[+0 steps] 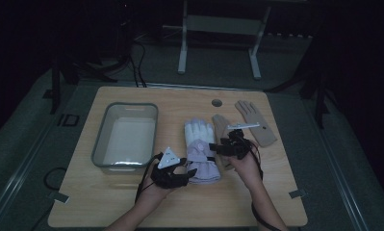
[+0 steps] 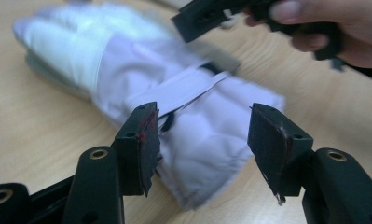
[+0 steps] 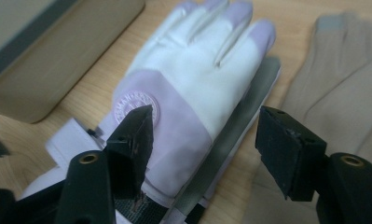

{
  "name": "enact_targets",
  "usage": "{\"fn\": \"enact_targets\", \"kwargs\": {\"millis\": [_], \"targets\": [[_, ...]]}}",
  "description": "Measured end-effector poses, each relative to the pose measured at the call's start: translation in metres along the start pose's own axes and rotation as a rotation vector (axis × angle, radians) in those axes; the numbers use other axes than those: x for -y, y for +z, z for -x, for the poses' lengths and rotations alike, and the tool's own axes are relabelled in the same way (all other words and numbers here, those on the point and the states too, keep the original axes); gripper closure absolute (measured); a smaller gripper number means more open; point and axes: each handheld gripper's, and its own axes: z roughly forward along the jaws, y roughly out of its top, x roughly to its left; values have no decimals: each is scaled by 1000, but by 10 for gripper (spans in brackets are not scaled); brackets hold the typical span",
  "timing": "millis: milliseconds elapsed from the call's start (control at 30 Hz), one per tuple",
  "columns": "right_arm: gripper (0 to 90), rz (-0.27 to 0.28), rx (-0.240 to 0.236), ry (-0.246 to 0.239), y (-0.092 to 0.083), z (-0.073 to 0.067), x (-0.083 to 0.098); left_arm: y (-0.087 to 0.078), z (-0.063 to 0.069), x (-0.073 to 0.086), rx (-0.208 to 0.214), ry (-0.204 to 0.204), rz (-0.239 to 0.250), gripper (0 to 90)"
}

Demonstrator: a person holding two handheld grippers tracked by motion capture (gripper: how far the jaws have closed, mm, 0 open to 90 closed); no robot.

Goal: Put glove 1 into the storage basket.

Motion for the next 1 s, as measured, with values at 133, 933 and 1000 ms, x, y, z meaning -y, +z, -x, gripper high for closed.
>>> {"fn": "enact_targets", "kwargs": {"millis": [133,933,1000], "targets": [[395,-66,4,1,11,0,15,21,-5,9,-37,-10,-82,436],[656,-228,-153,42,39,1,26,34,-16,18,-31,-66,-206,253],[708,-213,-127,21,38,-2,27,33,-17,18,-39,-82,-211,227]]}}
